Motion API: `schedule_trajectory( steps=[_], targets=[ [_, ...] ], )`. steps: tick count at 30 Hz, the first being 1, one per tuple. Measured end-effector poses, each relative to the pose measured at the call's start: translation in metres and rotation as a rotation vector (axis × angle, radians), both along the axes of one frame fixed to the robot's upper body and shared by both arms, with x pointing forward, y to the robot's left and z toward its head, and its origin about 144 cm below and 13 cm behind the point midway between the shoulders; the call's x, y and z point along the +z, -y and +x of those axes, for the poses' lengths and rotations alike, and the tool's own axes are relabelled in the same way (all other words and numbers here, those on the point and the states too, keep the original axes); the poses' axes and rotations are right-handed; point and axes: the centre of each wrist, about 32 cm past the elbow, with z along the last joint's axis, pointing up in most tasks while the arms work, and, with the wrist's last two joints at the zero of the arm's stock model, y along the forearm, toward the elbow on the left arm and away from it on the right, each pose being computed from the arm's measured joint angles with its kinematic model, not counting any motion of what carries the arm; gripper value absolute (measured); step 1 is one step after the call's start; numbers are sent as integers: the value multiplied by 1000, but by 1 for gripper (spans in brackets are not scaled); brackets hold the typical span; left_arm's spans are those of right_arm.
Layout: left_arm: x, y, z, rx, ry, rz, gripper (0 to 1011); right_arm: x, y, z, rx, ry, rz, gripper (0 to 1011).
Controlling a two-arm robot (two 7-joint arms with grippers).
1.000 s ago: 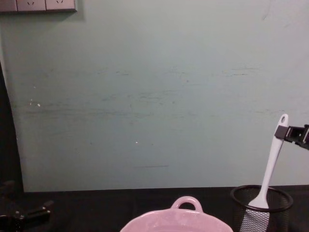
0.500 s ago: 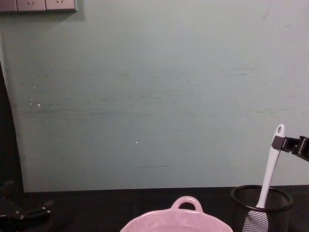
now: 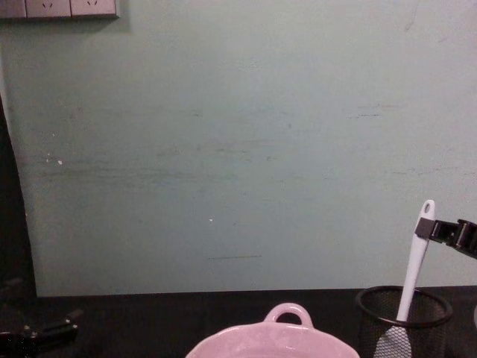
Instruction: Use the one hand to pick up the spoon and stir the clear water in the bowl.
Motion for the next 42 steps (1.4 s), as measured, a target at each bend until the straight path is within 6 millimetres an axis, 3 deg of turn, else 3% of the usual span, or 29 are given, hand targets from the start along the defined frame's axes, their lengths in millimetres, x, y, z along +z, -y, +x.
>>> schedule_trajectory(
  steps=[17, 23, 27, 31, 35, 42],
  targets=[
    [0, 0, 0, 0, 0, 0, 1011, -2, 1, 0, 4, -4, 5, 130],
    [0, 0, 0, 0, 0, 0, 1011, -2, 1, 0, 3, -4, 5, 282],
    [0, 0, 0, 0, 0, 0, 1011, -2, 0, 0, 3, -5, 4, 450],
    [0, 0, 0, 0, 0, 0, 1011, -2, 0, 0, 3, -5, 4, 533],
    [0, 0, 0, 0, 0, 0, 1011, -2, 0, 0, 3, -5, 4, 697],
    [0, 0, 0, 0, 0, 0, 1011, -2, 0, 0, 3, -5, 3, 898]
  ],
)
